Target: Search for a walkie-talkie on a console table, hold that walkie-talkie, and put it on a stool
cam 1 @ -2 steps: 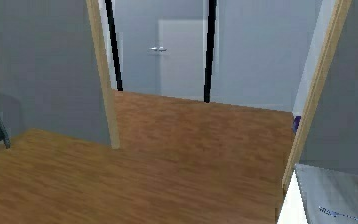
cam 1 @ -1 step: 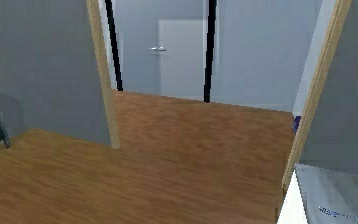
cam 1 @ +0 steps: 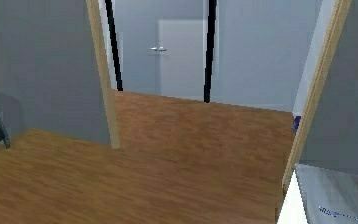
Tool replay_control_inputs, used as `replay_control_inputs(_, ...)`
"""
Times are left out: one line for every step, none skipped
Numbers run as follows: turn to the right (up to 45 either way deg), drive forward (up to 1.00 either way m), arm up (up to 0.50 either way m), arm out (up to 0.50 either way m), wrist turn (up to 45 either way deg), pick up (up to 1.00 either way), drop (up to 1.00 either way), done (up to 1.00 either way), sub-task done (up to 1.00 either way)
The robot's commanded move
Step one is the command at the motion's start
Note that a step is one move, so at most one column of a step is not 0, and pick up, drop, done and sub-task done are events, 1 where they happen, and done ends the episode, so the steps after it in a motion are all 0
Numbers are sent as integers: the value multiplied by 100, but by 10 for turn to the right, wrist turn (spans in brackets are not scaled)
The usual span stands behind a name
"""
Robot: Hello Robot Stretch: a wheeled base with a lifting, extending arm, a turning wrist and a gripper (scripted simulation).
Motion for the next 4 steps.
replay_control_inputs(0,0,0,0,0,100,0,0,0)
replay_control_inputs(0,0,10,0,0,0,0,0,0)
replay_control_inputs(0,0,38,0,0,0,0,0,0)
replay_control_inputs(0,0,0,0,-450,0,0,0,0)
